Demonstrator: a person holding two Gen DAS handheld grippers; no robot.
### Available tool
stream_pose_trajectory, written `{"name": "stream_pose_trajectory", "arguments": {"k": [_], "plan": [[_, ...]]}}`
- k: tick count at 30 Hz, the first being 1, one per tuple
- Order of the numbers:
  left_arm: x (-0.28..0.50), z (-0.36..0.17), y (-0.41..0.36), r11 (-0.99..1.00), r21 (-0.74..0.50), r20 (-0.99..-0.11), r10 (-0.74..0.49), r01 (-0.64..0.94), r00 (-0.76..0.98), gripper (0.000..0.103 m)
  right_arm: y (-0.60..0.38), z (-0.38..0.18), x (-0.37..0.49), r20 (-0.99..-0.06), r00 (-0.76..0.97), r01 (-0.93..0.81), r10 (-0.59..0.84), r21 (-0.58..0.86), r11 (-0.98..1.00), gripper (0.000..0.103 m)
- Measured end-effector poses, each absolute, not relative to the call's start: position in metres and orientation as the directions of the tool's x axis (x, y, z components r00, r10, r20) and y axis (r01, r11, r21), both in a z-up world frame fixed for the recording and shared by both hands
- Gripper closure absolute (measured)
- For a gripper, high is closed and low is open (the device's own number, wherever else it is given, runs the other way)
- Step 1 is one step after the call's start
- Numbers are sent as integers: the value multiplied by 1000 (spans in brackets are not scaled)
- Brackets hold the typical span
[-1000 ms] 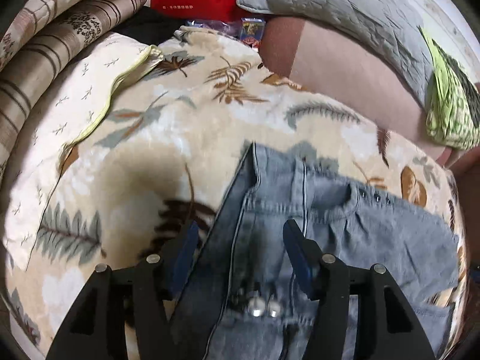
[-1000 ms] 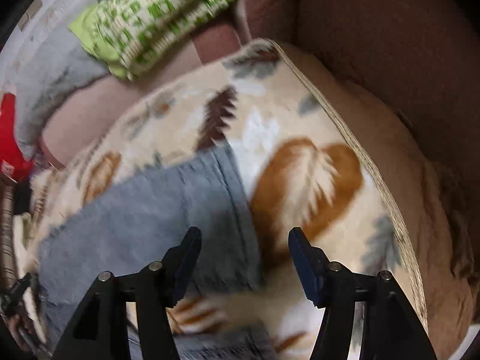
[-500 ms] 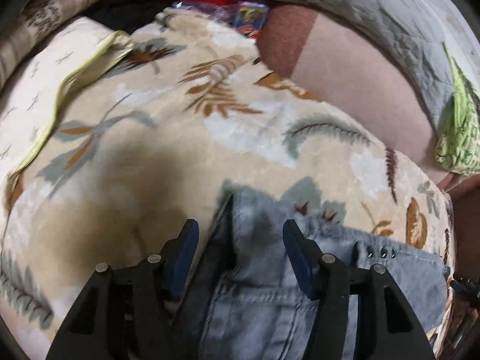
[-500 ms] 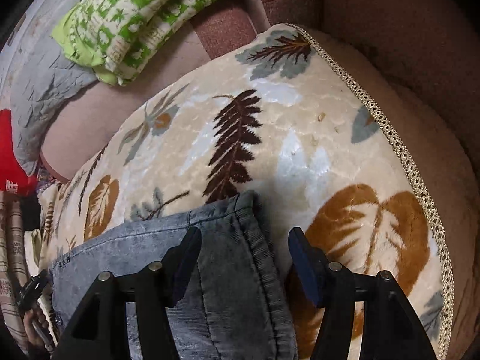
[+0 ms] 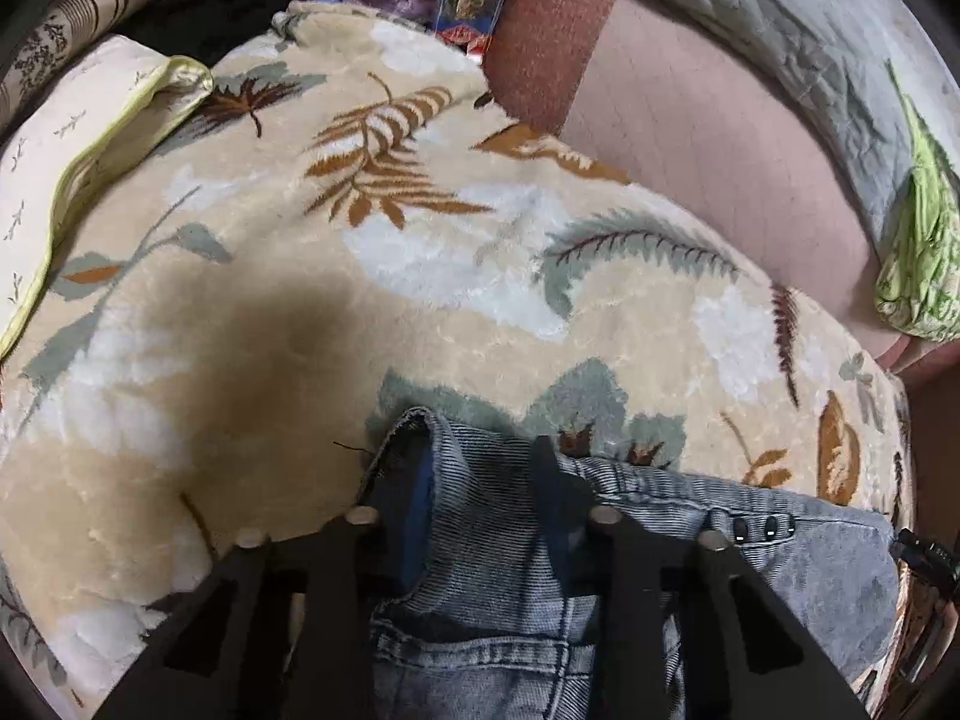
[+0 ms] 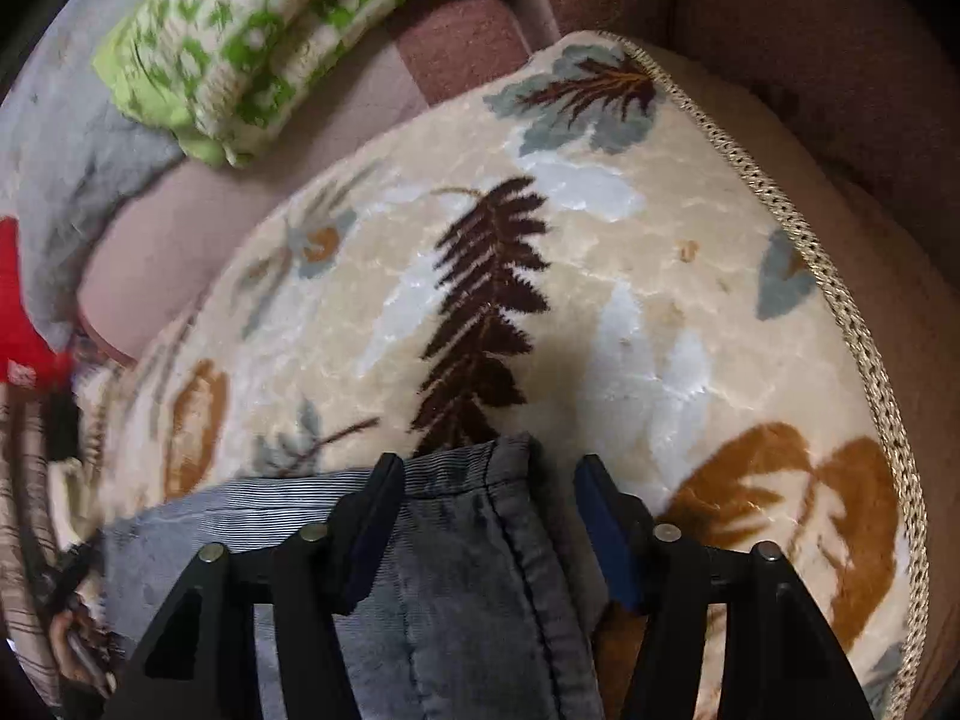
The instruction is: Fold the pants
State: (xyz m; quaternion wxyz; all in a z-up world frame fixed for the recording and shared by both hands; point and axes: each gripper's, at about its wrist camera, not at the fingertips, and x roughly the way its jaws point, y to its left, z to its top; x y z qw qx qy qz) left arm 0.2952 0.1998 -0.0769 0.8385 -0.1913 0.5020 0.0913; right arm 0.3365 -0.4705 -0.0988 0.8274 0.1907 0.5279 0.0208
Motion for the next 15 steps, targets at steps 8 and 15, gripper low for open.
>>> {"name": "stream_pose_trajectory", "arguments": {"k": [8,15], "plan": [[303,-75,196,927,-146,-898,23,-347,439,101,-459,-96,345,-892,425,142,150,230,963,86],[282,-24,200,919,-211,-829,12,-333,559,101,-460,-54,330,-840,522,134,148,253,958,86]]}}
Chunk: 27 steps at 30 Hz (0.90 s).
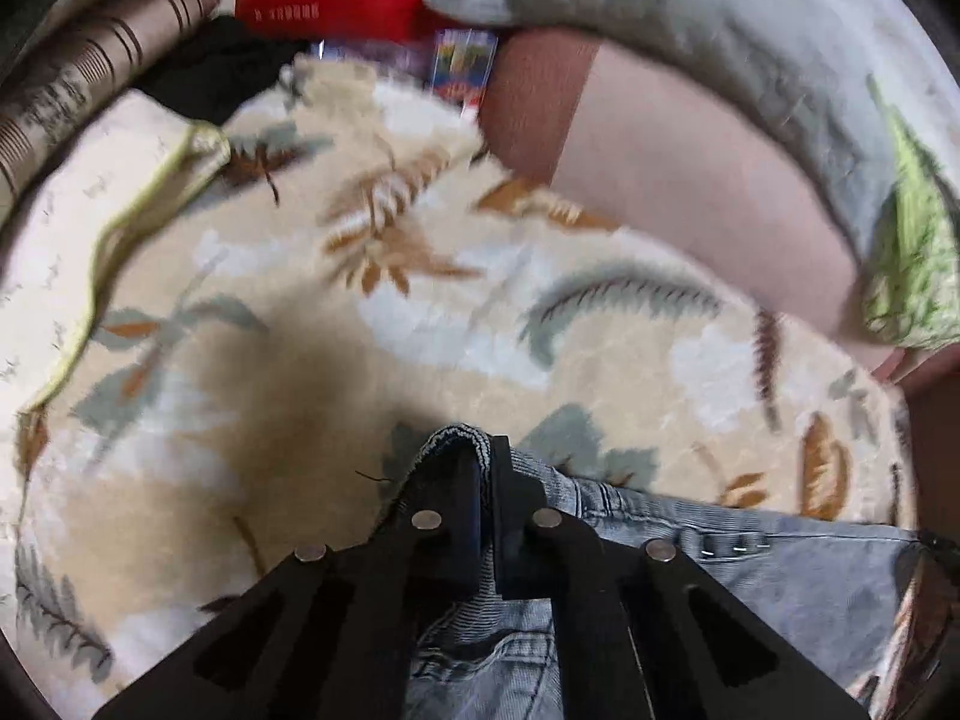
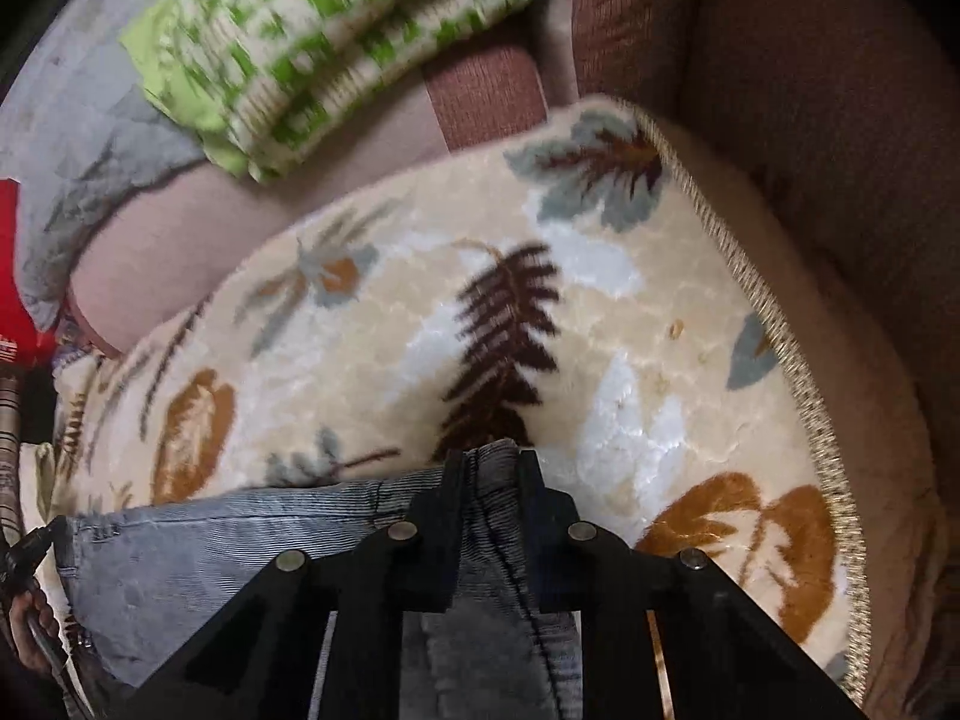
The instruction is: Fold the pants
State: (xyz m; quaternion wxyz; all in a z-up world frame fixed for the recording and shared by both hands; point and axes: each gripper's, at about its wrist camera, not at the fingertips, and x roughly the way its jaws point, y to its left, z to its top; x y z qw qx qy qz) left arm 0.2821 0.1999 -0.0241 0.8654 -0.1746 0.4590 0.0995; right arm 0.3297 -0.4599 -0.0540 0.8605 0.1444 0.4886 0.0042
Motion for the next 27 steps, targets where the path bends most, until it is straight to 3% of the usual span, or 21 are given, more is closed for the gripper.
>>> {"name": "stream_pose_trajectory", "arguments": {"k": [8,14,18,23,24,26,27], "plan": [[188,72,191,924,-300,-687,-35,-239,726,101,-462,23,271,-732,660,107,171,317,942,86],[77,100,191,930,-321,-619,-64,-177,783,101,-471,71,169,-632,746,51,210,368,928,86],[10,69,195,930,-329,-661,-102,-166,743,100,-475,39,81,-639,731,52,239,402,914,86],[-34,10,205,937,-265,-808,-87,-227,582,95,-483,-62,-9,-778,578,177,246,414,893,79],[-39,10,207,934,-251,-811,-60,-254,582,95,-489,-73,-23,-785,566,223,252,439,870,75],[-45,22,210,924,-246,-786,-13,-294,618,93,-502,-80,-43,-768,569,290,295,523,802,41],[-45,28,209,919,-245,-777,5,-310,629,90,-506,-79,-51,-748,590,314,304,559,768,34]]}}
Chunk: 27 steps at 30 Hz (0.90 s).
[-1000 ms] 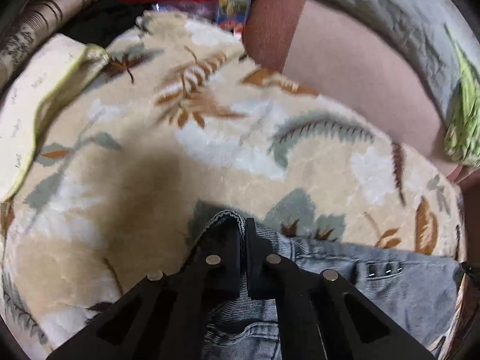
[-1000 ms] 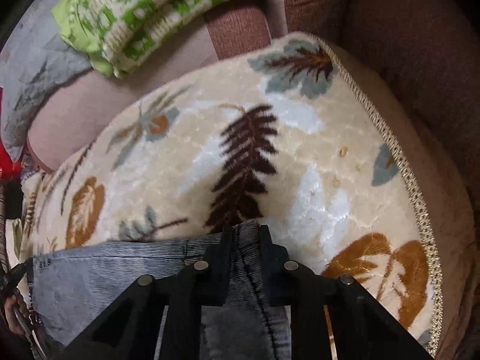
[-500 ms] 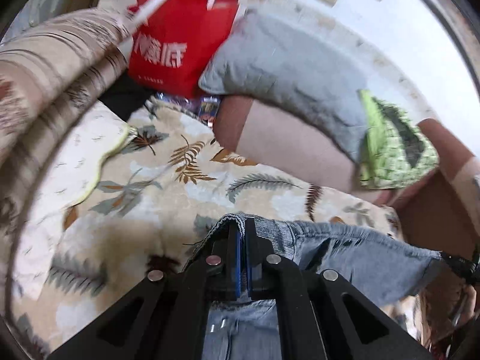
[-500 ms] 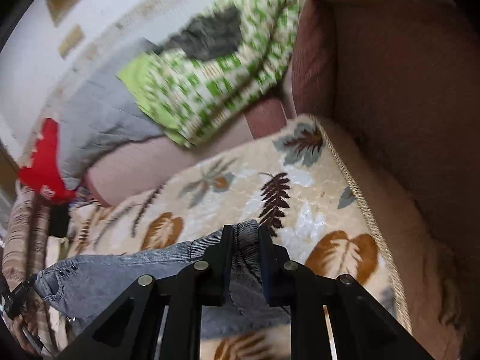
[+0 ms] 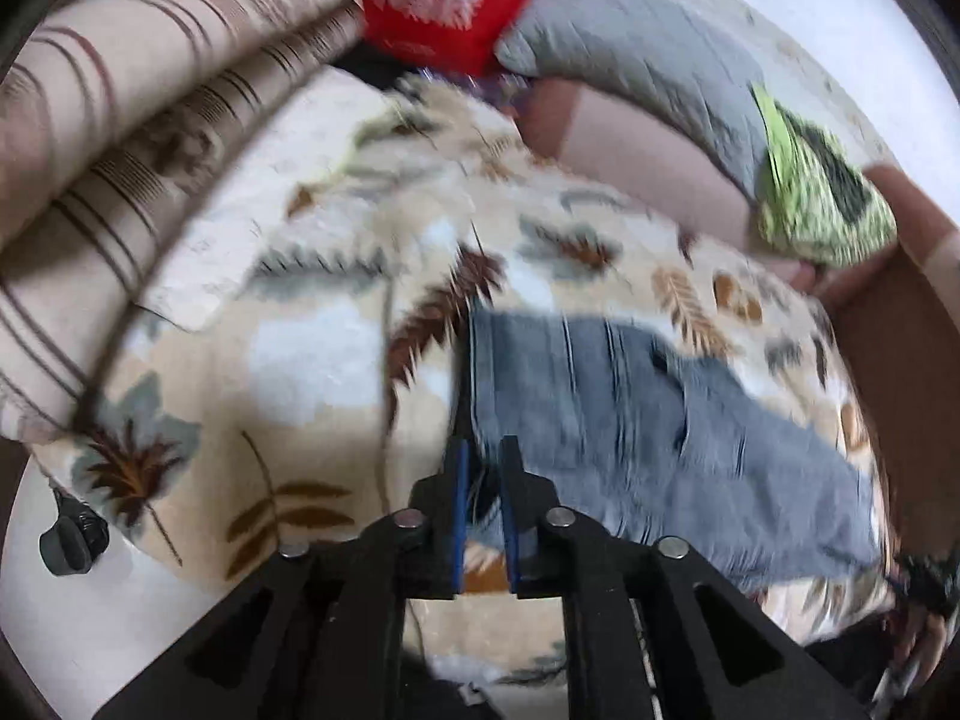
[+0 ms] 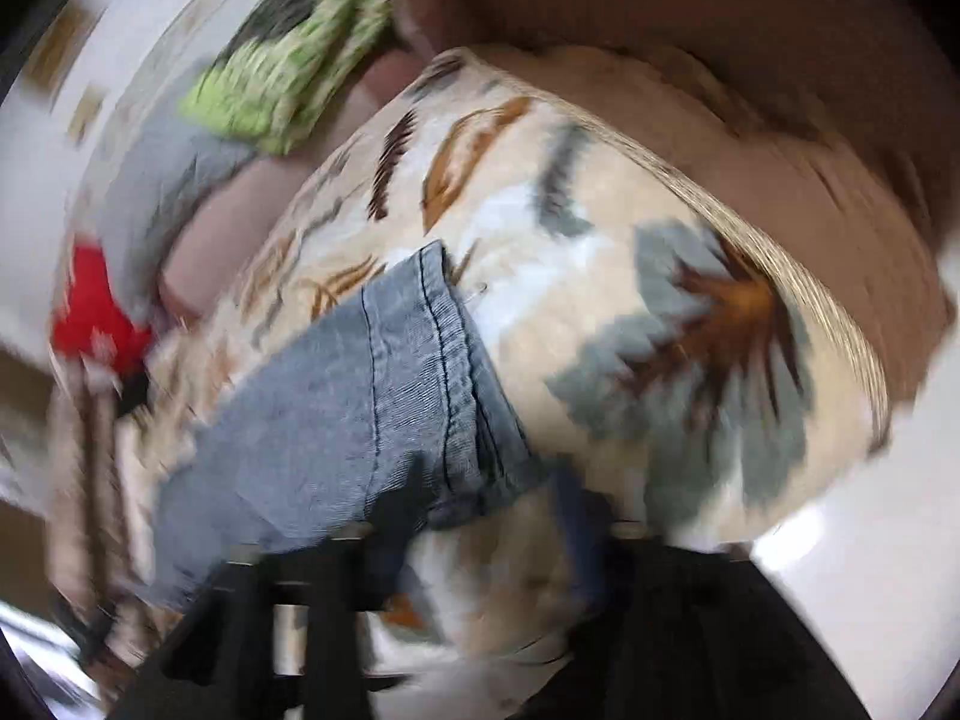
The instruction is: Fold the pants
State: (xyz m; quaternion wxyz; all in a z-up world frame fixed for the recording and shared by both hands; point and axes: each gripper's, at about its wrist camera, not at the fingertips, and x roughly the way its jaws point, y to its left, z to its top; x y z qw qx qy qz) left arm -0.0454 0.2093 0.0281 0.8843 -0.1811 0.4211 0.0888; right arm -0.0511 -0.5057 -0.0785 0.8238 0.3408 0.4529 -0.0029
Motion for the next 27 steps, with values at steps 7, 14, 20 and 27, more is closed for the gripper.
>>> {"name": "stream_pose_trajectory", "arguments": {"k": [7,14,20,27], "plan": [[-29,33,149,938,-239,-733,-5,-251,680,63,-488,-73,-46,-647,624,313,438,721,619,32],[-13,-35,133,928,-188,-847,13,-321,532,63,-482,-106,-28,-672,601,440,434,731,522,43],[-62,-12,164,792,-424,-770,-60,-439,636,42,-480,-110,-16,-728,549,452,412,672,586,68],[-54,-41,155,717,-483,-804,-135,-503,580,35,-479,-115,-11,-733,540,443,414,665,601,65]]}}
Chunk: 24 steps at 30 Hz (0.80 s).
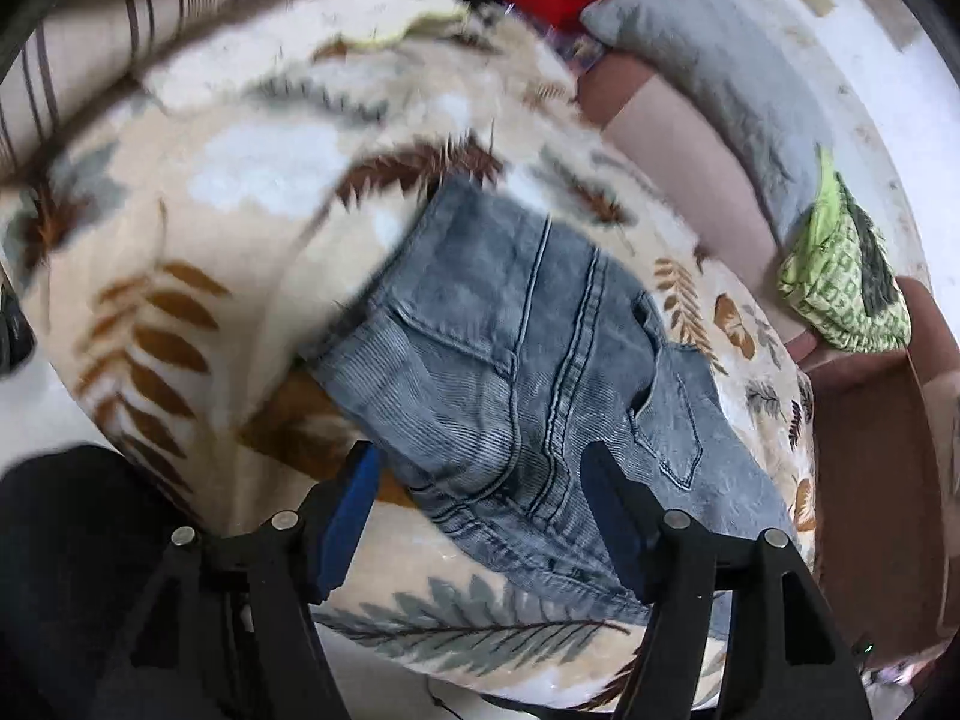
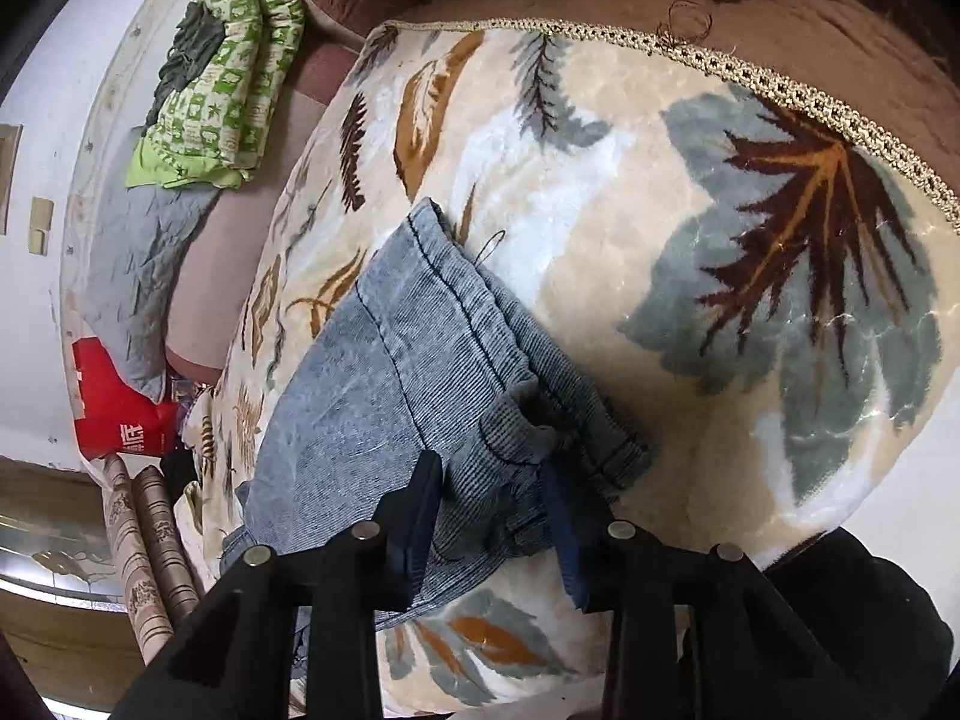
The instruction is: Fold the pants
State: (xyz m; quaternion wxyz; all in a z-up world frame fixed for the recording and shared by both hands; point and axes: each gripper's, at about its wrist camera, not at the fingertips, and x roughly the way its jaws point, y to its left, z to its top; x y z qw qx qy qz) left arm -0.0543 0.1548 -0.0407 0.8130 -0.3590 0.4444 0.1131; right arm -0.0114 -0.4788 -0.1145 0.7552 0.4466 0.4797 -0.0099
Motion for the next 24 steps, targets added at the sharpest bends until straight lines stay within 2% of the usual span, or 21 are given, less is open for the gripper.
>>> {"name": "stream_pose_trajectory", "arguments": {"k": [1,3,5,6,11,13,15,17,18,19,20,24], "plan": [[-49,-45,157,701,-503,-799,-156,-505,580,48,-479,-114,-11,-733,538,439,417,666,603,65],[-36,-53,165,679,-473,-834,-138,-561,535,82,-478,-108,-8,-741,530,415,412,650,637,70],[-31,-54,173,652,-503,-823,-161,-567,545,87,-476,-101,-5,-754,523,390,397,626,675,85],[-30,-47,174,663,-492,-821,-138,-564,554,88,-475,-95,-3,-757,526,374,387,615,694,85],[-31,-5,173,711,-463,-775,-35,-529,631,88,-474,-46,-4,-744,587,290,321,563,774,87],[-26,-11,171,723,-434,-788,-15,-538,615,85,-474,-42,-6,-746,584,269,320,550,791,87],[-19,-40,174,724,-415,-831,-56,-550,553,79,-471,-63,-8,-807,531,304,257,465,831,80],[-21,-67,180,700,-422,-863,-116,-576,491,75,-469,-100,-3,-888,410,347,209,363,865,57],[-25,-66,181,696,-438,-853,-120,-570,509,72,-472,-105,-8,-876,427,356,225,391,849,55],[-31,-58,182,710,-426,-847,-93,-561,524,63,-476,-100,-13,-859,457,361,231,416,835,44],[-35,-50,181,722,-403,-846,-60,-562,530,59,-478,-94,-16,-857,466,367,221,415,832,40],[-49,-13,172,769,-335,-804,67,-544,590,50,-476,-45,-22,-798,587,334,141,396,855,40]]}}
